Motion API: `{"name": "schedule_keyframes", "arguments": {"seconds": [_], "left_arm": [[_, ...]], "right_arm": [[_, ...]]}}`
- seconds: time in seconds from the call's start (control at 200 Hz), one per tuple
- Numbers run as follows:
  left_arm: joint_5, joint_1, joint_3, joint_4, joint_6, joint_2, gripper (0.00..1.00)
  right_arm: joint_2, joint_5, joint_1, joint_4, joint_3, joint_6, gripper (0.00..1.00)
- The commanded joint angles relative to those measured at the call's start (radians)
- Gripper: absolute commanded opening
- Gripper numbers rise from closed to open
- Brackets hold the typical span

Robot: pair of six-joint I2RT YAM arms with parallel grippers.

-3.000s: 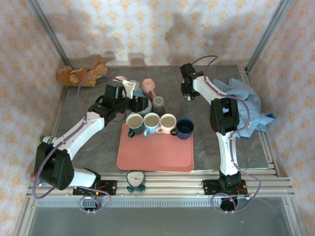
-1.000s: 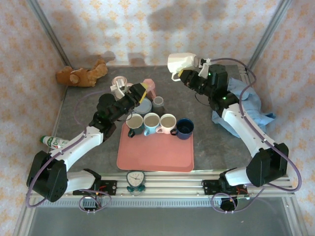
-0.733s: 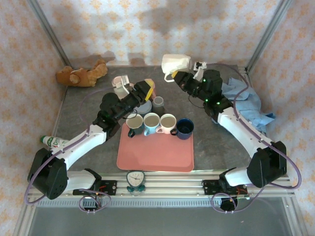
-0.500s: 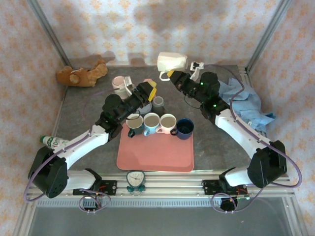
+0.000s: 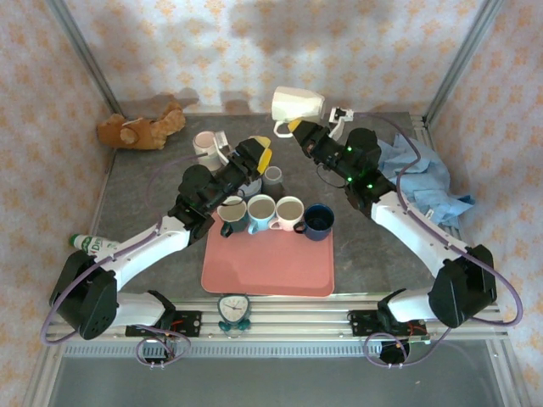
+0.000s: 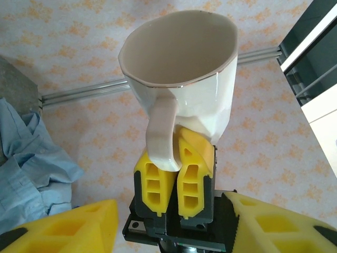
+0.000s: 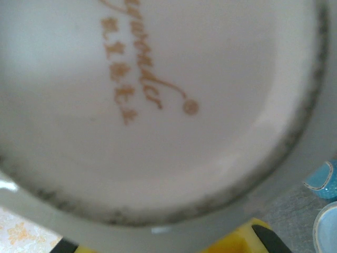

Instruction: Turn the mug right side up

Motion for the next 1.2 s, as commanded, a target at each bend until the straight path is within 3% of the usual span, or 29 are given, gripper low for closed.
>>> {"name": "schedule_keyframes", "arguments": {"seconds": [0.0,0.16,1.196], "left_arm": [[-0.024,-0.006,0.028,0.050,0.003,0.001,0.55],[-0.026,-0.009,0.034,0.068,0.005,0.009,0.50],[-0.057,-0.014,0.072,0.073,0.026,0.035,0.45]], "right_arm": [[-0.062,0.009,0.010,0.162,0.006,0.010,0.00],[-0.065,0.006,0.022,0.170,-0.003,0.023,0.00],[-0.097,-0.034,0.078,0.191,-0.057,0.052,0.00]]}}
